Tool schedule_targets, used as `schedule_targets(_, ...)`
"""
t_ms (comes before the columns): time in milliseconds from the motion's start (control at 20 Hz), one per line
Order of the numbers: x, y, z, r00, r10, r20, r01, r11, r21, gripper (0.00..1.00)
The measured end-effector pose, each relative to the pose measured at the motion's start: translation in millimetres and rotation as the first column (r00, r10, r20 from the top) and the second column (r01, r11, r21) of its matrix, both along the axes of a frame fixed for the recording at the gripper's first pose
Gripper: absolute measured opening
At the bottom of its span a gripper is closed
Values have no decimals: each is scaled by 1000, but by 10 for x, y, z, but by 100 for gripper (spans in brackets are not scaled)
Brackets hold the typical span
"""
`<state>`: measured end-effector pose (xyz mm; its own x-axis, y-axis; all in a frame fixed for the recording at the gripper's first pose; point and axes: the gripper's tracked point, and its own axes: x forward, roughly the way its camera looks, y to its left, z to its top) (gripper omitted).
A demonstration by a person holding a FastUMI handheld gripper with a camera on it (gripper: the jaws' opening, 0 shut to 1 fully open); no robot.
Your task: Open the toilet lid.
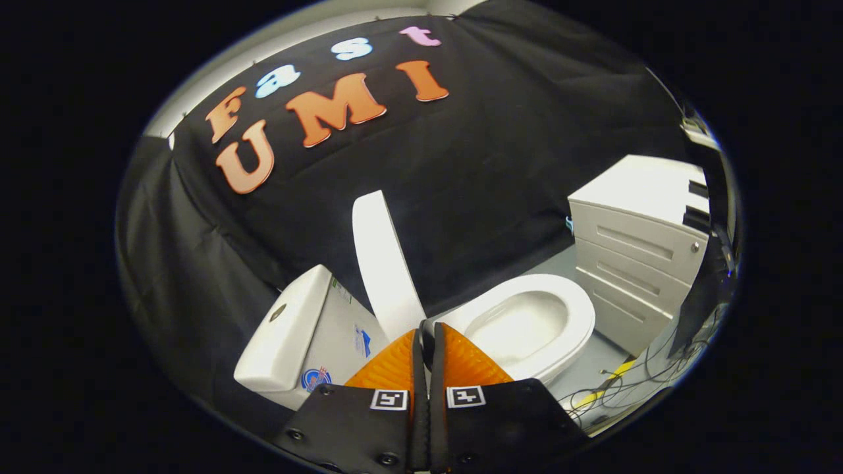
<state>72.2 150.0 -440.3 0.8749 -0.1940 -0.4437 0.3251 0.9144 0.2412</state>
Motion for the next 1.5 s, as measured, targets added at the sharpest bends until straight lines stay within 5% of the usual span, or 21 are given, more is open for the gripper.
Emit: schedule_targets(1500, 78, 1065, 2, 975, 219, -29, -220, 944, -248, 8)
